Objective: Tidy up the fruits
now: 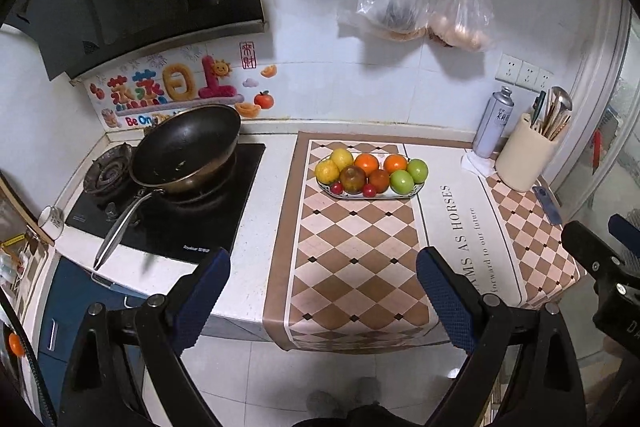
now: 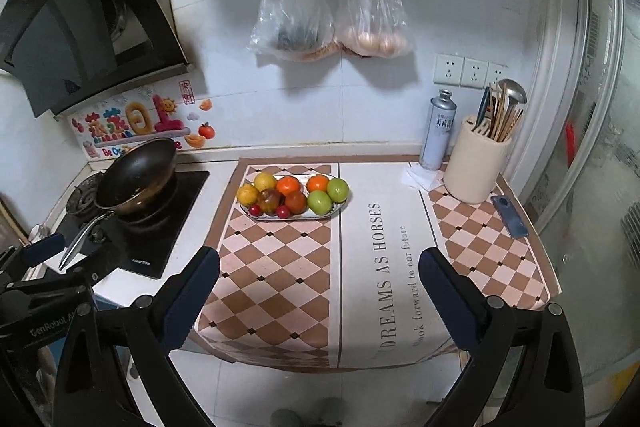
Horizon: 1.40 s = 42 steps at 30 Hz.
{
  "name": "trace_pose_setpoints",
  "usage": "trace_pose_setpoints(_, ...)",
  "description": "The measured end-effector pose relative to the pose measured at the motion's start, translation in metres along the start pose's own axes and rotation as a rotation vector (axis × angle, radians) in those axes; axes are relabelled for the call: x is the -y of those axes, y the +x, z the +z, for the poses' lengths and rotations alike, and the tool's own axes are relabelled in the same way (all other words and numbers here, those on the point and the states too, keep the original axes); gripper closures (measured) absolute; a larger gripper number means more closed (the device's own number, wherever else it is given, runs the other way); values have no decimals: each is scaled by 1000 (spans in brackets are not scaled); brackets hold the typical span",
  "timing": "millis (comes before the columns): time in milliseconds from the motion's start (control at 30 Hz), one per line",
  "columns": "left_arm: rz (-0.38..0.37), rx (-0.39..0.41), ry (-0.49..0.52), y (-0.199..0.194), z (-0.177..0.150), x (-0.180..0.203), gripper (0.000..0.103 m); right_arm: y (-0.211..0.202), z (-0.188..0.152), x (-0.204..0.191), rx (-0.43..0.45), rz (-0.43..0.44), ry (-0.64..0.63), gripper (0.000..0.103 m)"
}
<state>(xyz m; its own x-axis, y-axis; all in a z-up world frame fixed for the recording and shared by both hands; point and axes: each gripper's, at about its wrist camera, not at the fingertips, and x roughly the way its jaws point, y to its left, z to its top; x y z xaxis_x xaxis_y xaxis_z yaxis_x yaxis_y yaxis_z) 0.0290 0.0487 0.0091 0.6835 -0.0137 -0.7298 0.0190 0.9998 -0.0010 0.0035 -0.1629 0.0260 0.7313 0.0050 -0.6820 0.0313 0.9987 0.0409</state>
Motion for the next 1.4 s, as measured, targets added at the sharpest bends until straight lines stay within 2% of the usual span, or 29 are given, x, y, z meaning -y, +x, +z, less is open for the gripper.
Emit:
trace_pose_setpoints(233,15,19,-9,-14,-6,6,8,-8,-3,6,-5,42,2,1)
trace_pose_setpoints(500,25,10,-11,-4,-1,13,8,12,3,9,-32,69,6,1)
trace_pose_setpoints(1100,65,-82,0,97,44,23,8,142,50,17,-123,38,20,1)
trace_pose_setpoints(1400,74,-99,8,122,56,25,8,176,57,18,-157,20,10,1)
